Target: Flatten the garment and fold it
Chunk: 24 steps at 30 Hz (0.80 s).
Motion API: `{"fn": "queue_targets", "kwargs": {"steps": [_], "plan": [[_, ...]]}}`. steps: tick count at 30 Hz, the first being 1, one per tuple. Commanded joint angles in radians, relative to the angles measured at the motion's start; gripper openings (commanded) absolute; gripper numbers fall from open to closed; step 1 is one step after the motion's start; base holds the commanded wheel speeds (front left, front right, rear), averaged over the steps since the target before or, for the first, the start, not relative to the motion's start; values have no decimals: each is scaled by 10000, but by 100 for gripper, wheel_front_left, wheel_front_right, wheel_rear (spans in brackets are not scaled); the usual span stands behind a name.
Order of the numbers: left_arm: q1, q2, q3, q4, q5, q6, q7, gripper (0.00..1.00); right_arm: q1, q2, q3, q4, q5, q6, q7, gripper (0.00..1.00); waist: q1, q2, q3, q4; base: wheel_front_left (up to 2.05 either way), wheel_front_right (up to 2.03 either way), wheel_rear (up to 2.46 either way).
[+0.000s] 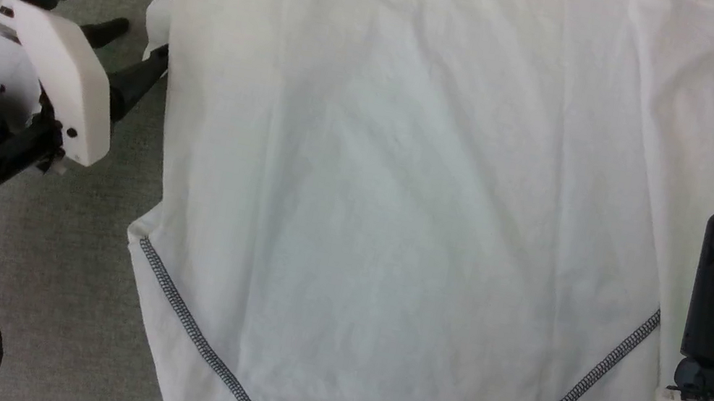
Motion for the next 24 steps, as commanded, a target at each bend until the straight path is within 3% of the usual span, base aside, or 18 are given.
{"fn": "queue_targets", "kwargs": {"steps": [1, 8, 9, 10, 24], "plan": [[-199, 37, -83, 1, -129, -68, -105, 100, -168, 13, 1, -65, -72, -11, 49, 100, 0, 0, 67, 2, 0, 0, 0], [-338, 193, -485, -51, -292, -68, -313, 99, -222, 13, -1, -111, -59, -11, 94, 100, 0, 0, 306, -58, 0, 0, 0], [-365, 240, -554, -55, -307, -68, -380, 20, -233, 13, -14, -114, -53, -11, 89, 100, 0, 0, 347, -73, 0, 0, 0], [-389, 283, -626, -60, -332, -68, -450, 0, -244, 13, -32, -114, -46, -11, 81, 100, 0, 0, 379, -84, 0, 0, 0], [-530, 461, -902, 336, -994, -68, -1443, 0, -356, 13, -162, 61, -52, -11, 62, 100, 0, 0, 101, 100, 0, 0, 0]]}}
